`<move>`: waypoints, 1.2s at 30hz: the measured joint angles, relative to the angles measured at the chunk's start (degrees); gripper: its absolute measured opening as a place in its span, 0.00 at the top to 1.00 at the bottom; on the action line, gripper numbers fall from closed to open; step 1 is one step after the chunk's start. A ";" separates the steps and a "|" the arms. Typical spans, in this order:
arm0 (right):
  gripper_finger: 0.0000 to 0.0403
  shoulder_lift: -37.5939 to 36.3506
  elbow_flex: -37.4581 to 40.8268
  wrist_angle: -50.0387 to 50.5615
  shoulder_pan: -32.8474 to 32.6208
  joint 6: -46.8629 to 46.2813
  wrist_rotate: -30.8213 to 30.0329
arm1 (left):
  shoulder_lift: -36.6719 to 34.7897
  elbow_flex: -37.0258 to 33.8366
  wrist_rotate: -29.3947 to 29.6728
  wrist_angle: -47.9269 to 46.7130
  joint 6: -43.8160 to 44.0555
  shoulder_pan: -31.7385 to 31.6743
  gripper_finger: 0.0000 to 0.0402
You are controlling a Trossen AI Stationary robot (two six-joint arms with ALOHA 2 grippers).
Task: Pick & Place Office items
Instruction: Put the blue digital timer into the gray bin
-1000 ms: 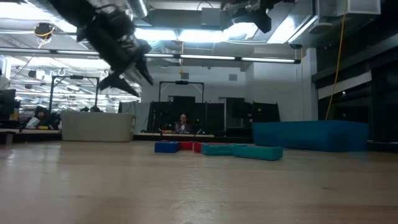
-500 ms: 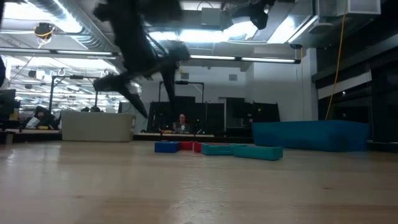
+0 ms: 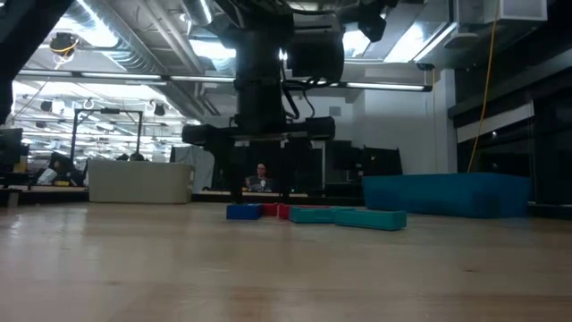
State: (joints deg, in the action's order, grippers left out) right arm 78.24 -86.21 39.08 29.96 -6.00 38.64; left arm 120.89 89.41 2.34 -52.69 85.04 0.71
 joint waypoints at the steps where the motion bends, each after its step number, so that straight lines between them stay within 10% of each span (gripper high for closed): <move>1: 0.33 0.00 0.00 0.27 -0.01 0.47 0.01 | 0.15 -0.02 -0.22 -0.08 0.24 -0.10 0.34; 22: 0.33 0.00 0.00 0.79 0.02 1.99 0.98 | -5.93 -1.89 0.86 -6.26 2.70 -0.56 0.34; 36: 0.33 0.00 0.00 0.77 0.02 0.98 0.82 | -6.04 -13.36 -0.43 6.34 5.62 -0.98 0.36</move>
State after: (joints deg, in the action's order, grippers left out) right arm 78.24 -86.21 39.86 29.98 -5.03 39.46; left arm 114.85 76.04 1.91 -46.34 90.66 -0.27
